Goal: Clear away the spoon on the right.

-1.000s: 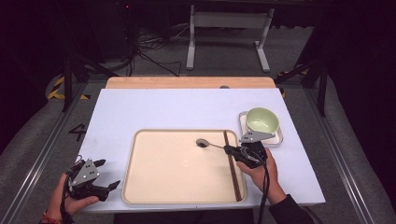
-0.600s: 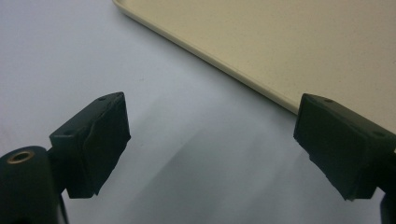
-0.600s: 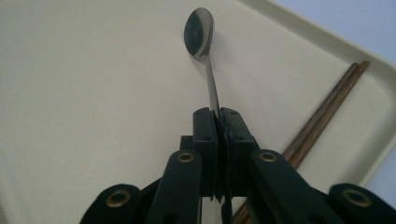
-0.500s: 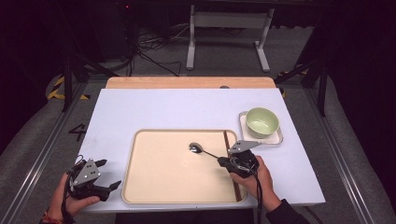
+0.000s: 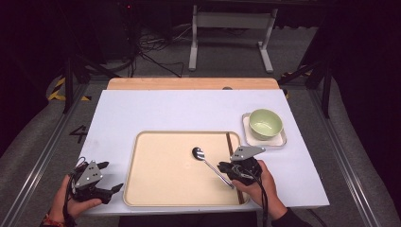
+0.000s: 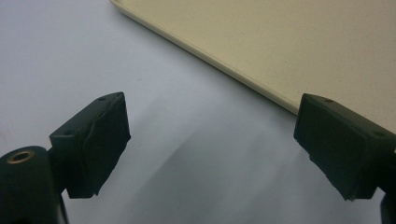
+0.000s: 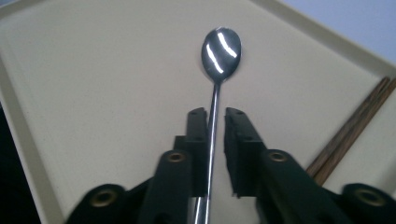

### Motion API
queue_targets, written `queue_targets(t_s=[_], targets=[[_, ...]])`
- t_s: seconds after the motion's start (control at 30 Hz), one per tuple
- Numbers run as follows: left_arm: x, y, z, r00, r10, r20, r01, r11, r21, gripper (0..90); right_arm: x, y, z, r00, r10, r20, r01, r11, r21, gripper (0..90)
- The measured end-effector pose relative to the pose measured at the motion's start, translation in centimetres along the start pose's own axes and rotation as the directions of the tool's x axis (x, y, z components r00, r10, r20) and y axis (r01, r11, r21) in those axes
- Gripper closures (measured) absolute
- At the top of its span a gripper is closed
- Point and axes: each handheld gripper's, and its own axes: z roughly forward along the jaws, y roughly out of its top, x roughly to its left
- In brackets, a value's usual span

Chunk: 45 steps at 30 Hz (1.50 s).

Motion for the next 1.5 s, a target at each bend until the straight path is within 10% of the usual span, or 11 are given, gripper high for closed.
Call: queue_targets(t_s=[0.33,0.67,1.03,1.5], targets=[[0.0,0.0,0.2,0.9999,0.001,0.01,-0.001,1.0,0.005,11.4,0.0,2.6,4.3,0.9859,-0.155,-0.063,0.158,0.987,0.04,90.0],[0.0,0.3,0.6,0.9998,0.007,0.02,-0.007,1.0,0.005,11.4,0.0,3.1,7.8,0.9828,-0.169,-0.075,0.177,0.978,0.111,90.0],[0.0,0.3,0.7,0.9995,0.025,0.02,-0.025,0.9996,0.016,11.4,-2.5,2.1,6.3,0.997,-0.069,0.035,0.064,0.989,0.131,90.0],[0.0,0.3,0.6,0.9997,0.019,0.013,-0.019,0.9998,0.007,11.5,-4.0,0.9,4.7,0.9985,-0.023,0.05,0.016,0.991,0.13,90.0]])
